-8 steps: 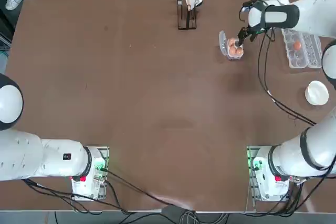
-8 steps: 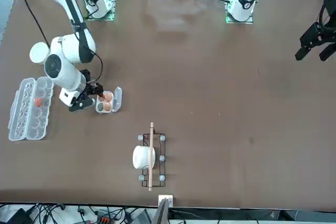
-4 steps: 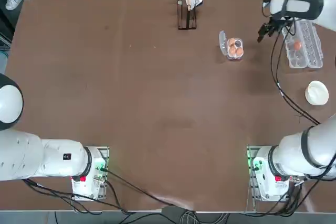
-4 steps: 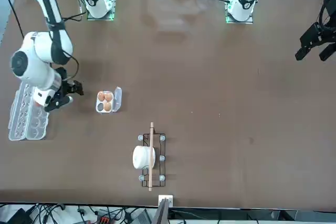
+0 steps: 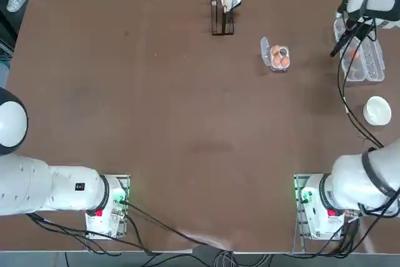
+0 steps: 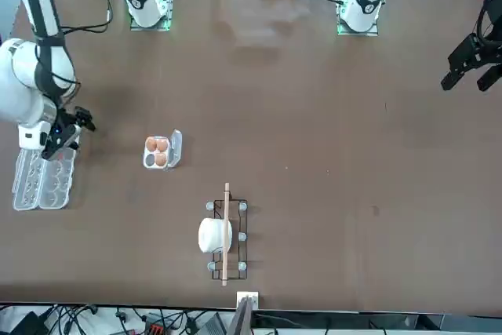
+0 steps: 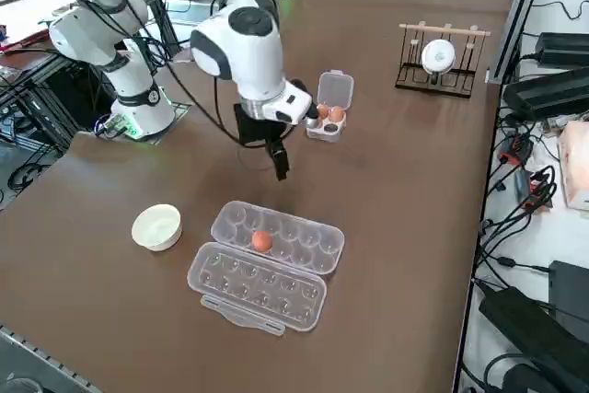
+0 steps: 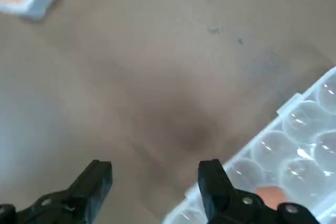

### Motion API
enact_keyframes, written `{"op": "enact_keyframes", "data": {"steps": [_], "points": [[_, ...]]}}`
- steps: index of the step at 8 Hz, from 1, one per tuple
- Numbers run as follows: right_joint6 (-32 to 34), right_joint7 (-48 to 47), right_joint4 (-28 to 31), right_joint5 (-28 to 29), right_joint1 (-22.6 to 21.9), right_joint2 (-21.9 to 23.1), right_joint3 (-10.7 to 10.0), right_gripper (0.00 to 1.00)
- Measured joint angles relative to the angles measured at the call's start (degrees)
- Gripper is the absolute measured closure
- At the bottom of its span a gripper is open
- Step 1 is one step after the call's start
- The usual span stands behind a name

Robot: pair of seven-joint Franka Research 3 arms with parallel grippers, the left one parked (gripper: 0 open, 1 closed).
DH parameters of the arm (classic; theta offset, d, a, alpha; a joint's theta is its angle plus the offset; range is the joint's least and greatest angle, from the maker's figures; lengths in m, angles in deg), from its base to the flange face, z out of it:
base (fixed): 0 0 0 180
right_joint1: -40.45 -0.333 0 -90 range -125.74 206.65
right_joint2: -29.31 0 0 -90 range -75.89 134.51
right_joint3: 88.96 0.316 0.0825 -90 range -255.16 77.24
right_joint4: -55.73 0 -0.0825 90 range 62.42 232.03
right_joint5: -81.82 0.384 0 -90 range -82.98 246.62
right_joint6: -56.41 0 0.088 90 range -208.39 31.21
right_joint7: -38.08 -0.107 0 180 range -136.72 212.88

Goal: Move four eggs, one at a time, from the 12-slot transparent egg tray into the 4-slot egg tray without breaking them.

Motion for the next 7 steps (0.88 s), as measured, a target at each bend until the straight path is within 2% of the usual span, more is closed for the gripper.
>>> {"op": "enact_keyframes", "data": {"steps": [4, 7], "points": [[-3.2, 21.3, 0.0, -0.1, 4.8, -0.4, 0.0, 0.0], [-8.0, 33.4, -0.6, -0.2, 7.8, -2.9, 0.0, 0.0]]}}
